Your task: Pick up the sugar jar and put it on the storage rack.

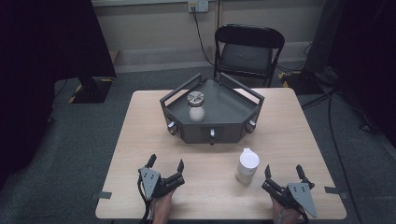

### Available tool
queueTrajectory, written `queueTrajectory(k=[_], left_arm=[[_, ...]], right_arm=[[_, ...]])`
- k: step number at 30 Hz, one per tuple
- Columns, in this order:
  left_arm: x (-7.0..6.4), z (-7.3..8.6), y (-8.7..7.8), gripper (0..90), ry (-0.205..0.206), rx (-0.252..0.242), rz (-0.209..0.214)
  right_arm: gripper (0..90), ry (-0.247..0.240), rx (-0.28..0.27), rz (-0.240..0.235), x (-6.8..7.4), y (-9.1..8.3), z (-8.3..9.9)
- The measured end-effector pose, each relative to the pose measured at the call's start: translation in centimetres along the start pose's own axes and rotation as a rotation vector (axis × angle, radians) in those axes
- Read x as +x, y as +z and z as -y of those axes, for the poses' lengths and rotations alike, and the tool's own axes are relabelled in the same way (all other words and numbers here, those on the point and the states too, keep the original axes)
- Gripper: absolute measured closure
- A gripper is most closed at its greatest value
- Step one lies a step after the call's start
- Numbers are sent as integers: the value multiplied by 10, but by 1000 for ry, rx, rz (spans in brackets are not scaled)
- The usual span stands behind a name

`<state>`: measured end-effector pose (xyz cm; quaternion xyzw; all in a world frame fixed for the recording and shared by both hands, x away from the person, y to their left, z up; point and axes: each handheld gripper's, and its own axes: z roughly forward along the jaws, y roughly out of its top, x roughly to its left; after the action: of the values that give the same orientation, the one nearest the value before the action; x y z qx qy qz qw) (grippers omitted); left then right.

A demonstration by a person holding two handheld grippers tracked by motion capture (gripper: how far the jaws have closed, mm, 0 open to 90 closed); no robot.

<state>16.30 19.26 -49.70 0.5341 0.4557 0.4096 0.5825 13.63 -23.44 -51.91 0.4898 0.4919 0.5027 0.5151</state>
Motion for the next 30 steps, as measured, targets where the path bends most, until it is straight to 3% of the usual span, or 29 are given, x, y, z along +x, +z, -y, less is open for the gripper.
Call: queueTrajectory(k=[3, 5, 8, 10, 18, 23, 30], left_arm=[[-3, 8, -5, 0, -2, -1, -17], [-4, 12, -8, 0, 19, 6, -23], [-1, 14, -10, 0, -6, 14, -14], [-3, 17, -10, 0, 28, 8, -30], [0, 19, -10, 0, 43, 13, -28], [-7, 26, -14, 0, 96, -21, -42], [-11, 26, -13, 1, 89, -17, -72]], right_arm=[[0, 0, 0, 0, 0, 0, 0], [0, 0, 0, 0, 0, 0, 0], [0, 0, 0, 0, 0, 0, 0], [0, -1, 0, 1, 0, 0, 0], [0, -1, 1, 1, 0, 0, 0], [0, -1, 0, 1, 0, 0, 0], [0, -1, 1, 3, 1, 0, 0]])
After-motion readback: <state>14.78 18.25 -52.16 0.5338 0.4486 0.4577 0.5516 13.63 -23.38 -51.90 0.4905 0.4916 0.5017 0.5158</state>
